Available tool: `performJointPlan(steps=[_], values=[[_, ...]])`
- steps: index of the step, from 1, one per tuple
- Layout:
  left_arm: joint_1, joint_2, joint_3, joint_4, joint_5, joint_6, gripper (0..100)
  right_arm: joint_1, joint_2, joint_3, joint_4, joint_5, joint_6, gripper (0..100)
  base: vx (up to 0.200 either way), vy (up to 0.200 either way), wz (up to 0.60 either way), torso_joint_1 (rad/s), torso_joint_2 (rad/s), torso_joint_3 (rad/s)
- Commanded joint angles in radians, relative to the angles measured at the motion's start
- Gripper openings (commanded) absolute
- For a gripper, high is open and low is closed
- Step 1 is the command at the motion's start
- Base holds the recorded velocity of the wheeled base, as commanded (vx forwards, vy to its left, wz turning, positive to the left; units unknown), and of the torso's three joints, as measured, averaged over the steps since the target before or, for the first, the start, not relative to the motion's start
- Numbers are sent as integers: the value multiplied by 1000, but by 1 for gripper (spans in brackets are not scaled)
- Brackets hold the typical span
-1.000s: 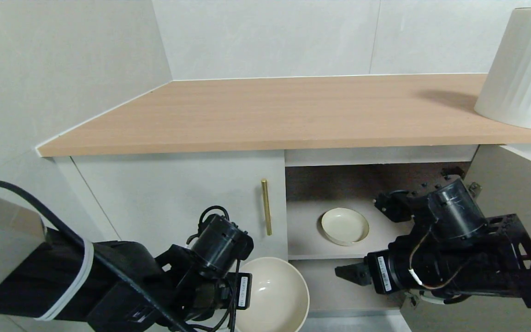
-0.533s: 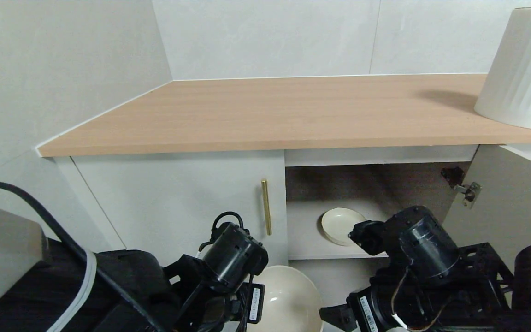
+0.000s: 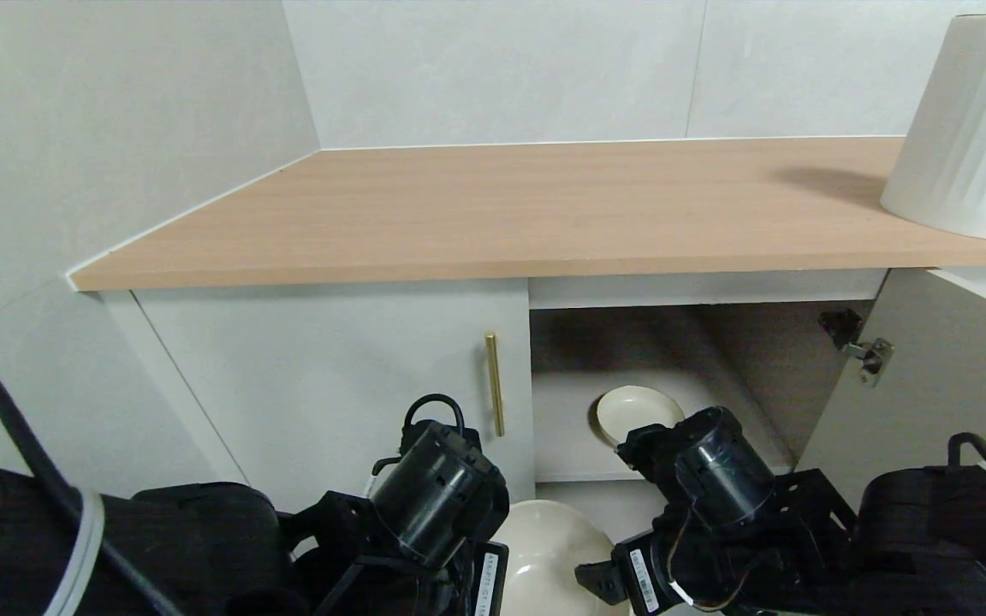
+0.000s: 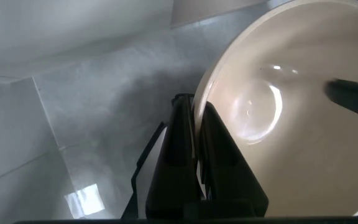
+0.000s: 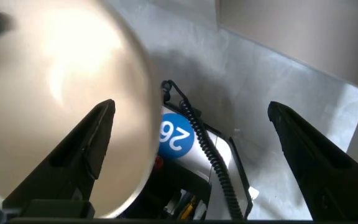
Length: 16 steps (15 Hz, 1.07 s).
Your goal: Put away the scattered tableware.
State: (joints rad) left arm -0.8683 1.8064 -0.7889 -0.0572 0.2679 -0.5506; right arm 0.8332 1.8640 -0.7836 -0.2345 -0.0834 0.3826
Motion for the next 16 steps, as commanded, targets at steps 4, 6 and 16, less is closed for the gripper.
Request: performJointPlan(steps=[4,6,16], values=[[-1,2,2,0,1,1,0,0,15,0,0,1,1,100,0,0,0,0,0,0],[-1,5,5,0,1,3,0,0,15,1,0,1,-1,100,0,0,0,0,0,0],[-1,18,5,0,1,3,0,0,14,4,0,1,-1,0,0,0,0,0,0,0]])
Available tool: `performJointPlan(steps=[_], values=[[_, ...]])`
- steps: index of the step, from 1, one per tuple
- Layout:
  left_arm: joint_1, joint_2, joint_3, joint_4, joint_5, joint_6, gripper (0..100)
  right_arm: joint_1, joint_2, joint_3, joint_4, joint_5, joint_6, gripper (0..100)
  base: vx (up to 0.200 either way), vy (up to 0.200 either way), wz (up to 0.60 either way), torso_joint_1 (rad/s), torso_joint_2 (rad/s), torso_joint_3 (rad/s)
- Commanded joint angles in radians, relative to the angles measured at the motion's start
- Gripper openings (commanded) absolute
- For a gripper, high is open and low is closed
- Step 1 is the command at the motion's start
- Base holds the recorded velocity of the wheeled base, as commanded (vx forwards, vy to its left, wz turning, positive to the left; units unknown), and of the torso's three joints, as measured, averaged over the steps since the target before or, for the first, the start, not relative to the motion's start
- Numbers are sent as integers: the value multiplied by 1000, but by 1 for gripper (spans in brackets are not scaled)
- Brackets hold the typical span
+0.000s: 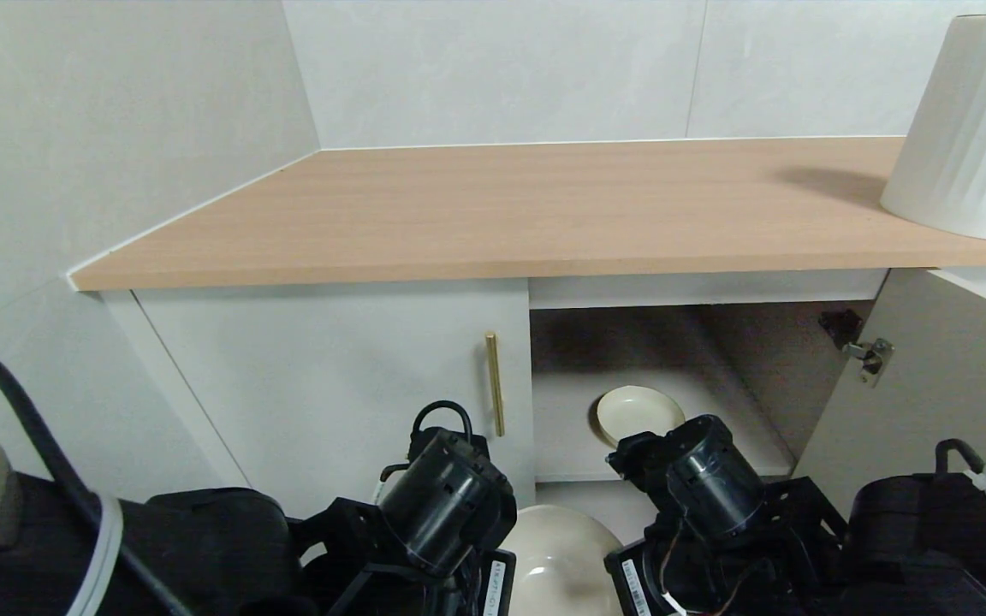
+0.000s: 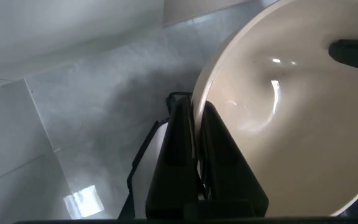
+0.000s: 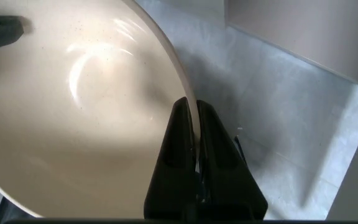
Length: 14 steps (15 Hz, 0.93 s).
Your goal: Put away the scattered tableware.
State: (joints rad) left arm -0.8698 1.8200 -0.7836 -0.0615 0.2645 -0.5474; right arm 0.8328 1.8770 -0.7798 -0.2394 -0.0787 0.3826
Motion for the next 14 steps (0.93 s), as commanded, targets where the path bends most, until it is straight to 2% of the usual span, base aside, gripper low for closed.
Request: performJointPlan(steps=[1,6,7,14], values=[[0,4,0,5,4,0,0,0,2,1,5,-4,-1,0,0,0,0,0,0,0],[0,4,0,5,4,0,0,0,5,-1,5,-4,-1,0,0,0,0,0,0,0],[0,4,0,5,4,0,100,0,5,-1,5,-4,-1,0,0,0,0,0,0,0],[5,1,-5,2,4,-3,100,-4,8,-1,5,-6,-1,0,0,0,0,0,0,0]])
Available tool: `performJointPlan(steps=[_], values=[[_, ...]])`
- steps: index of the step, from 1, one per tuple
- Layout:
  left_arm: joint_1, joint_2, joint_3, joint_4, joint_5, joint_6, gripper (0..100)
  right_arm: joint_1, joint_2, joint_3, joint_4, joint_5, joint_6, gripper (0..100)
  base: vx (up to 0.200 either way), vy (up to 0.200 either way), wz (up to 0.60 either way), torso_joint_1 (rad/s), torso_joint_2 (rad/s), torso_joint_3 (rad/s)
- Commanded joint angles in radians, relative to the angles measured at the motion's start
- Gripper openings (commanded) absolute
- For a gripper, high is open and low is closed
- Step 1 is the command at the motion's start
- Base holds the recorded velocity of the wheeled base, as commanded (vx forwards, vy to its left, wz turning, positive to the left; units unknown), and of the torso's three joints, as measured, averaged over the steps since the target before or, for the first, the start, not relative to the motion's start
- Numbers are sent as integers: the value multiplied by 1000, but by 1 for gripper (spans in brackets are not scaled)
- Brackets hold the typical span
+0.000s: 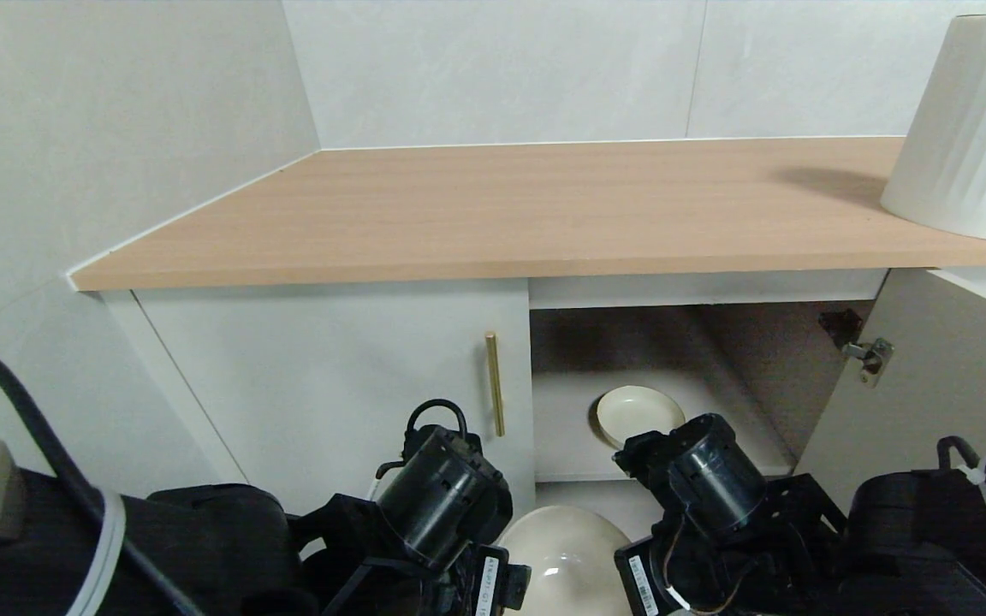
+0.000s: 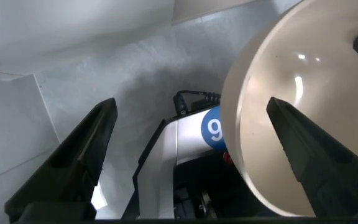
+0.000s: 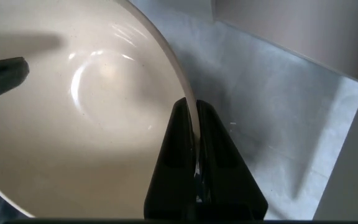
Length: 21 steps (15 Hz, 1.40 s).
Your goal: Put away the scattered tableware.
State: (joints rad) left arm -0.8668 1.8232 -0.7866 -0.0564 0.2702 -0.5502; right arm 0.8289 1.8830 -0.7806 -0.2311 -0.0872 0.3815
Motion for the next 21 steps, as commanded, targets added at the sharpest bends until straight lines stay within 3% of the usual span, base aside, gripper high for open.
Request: performJointPlan(steps=[1,6,11,18,21], values=[[2,-2,-2,-3,-2,0,100,-10,4,0,-2,0,-1,0,0,0,0,0,0,0],[6,-1,-3,-3,-2,-2,100,-71,94,0,6,-138,-7,0,0,0,0,0,0,0],[6,-8,-3,-2,-2,-4,100,-174,151,-15,-4,-172,11,0,0,0,0,0,0,0],[9,-12,-3,-2,0,-4,100,-298,232,-218,-4,-158,349,0,0,0,0,0,0,0],[9,-12,-3,0,0,-2,100,-326,254,-273,-4,-158,419,0,0,0,0,0,0,0]])
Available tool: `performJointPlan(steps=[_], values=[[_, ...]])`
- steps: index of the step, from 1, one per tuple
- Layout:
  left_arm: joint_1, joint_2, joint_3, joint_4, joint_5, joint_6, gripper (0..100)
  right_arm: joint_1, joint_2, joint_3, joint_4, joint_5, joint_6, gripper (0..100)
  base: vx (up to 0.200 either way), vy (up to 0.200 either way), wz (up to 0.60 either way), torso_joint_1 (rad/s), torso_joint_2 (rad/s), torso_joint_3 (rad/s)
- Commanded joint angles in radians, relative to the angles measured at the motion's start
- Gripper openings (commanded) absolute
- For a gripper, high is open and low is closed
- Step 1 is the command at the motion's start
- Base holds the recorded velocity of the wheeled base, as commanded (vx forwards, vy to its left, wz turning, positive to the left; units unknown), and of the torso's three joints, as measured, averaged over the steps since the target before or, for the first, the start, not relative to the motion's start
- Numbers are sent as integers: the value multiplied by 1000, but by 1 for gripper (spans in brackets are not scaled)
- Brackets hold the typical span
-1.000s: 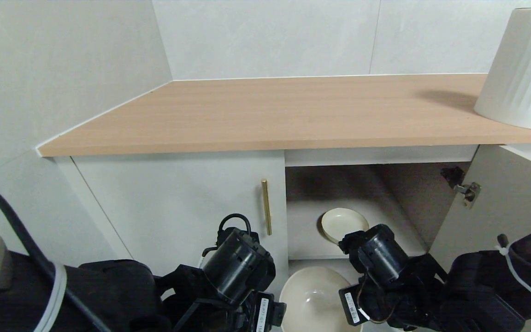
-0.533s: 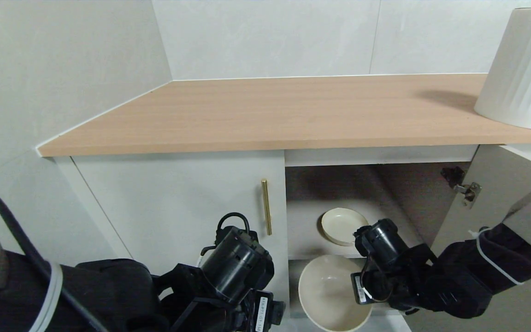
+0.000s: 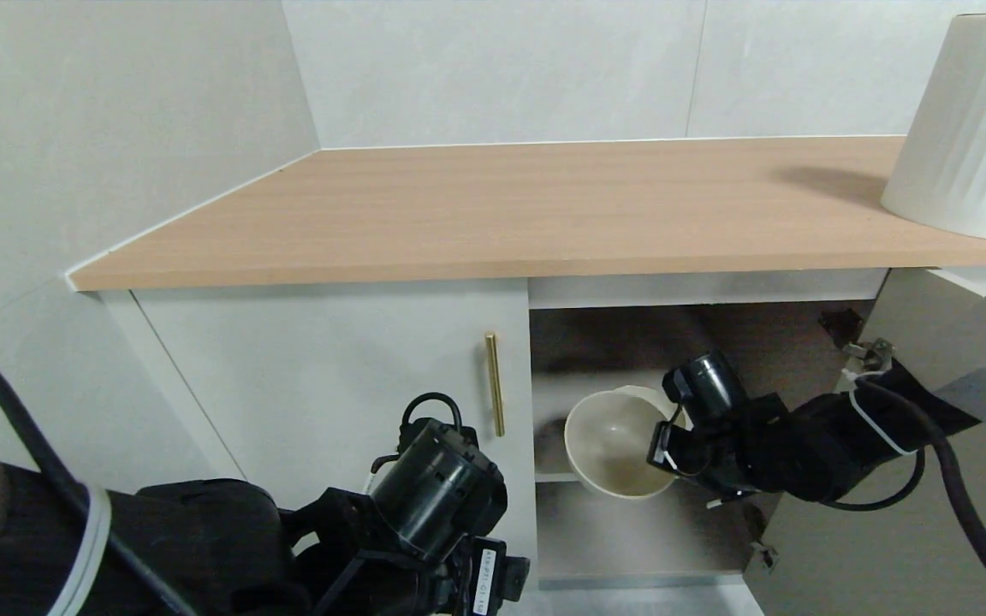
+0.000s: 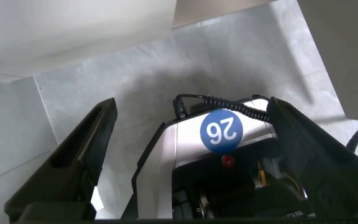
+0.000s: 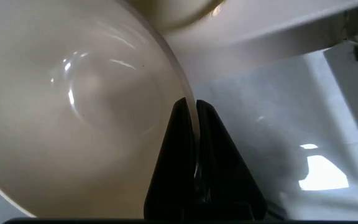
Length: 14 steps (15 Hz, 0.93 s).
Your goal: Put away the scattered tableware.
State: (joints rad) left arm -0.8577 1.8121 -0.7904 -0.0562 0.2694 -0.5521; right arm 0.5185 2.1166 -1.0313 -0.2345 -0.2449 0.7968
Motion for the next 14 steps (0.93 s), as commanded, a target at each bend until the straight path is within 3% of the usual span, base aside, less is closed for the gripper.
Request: performJointPlan(steps=[1,8,14], values=[[0,-2,0,-1,1,0,100,-32,33,-46,1,-1,27,0,0,0,0,0,0,0],[0,-4,0,-1,1,0,100,-124,131,-181,7,3,91,0,0,0,0,0,0,0],[2,-2,0,-1,1,0,100,-144,175,-233,9,-8,99,0,0,0,0,0,0,0]])
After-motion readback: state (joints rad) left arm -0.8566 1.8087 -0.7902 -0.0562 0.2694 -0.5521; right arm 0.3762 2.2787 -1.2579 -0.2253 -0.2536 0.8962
